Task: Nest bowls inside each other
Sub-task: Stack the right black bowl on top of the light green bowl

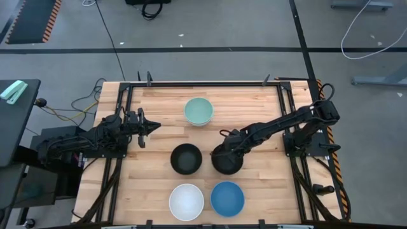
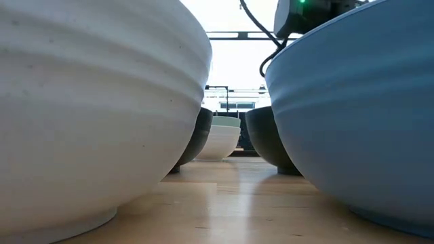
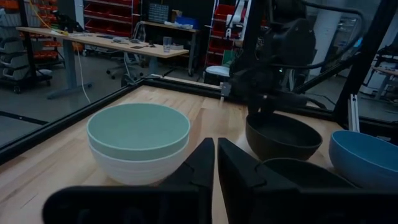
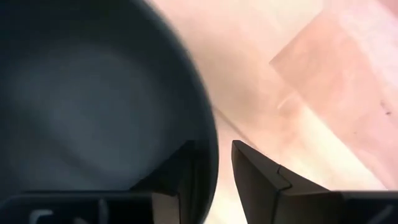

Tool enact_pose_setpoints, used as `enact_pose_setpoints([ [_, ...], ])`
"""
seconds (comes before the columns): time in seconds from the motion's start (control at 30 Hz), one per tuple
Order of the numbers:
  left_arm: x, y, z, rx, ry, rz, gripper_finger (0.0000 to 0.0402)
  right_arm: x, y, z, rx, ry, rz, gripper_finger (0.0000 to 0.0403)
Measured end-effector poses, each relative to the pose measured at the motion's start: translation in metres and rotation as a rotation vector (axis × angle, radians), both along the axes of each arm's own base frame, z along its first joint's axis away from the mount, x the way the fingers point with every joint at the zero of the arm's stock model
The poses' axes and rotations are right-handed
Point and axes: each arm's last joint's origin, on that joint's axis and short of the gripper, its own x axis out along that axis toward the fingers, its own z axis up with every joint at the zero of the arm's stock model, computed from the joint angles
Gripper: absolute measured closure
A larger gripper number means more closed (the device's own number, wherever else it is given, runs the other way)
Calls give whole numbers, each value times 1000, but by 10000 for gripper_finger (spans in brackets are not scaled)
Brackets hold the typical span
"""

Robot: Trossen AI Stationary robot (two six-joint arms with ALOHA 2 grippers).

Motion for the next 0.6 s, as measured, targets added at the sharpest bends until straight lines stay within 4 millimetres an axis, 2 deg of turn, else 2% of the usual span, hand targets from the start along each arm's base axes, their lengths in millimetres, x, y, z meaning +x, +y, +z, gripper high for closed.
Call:
enact_pose_setpoints([
  [0.13, 0, 0, 0, 0, 0, 0, 368, 2, -8, 0, -6, -7, -27, 318],
  [0.37, 0, 0, 0, 0, 0, 0, 370, 5, -20, 1, -11, -31, -19, 390],
  [0.6, 0, 0, 0, 0, 0, 0, 378, 9, -28, 5, -13, -49, 21, 393],
])
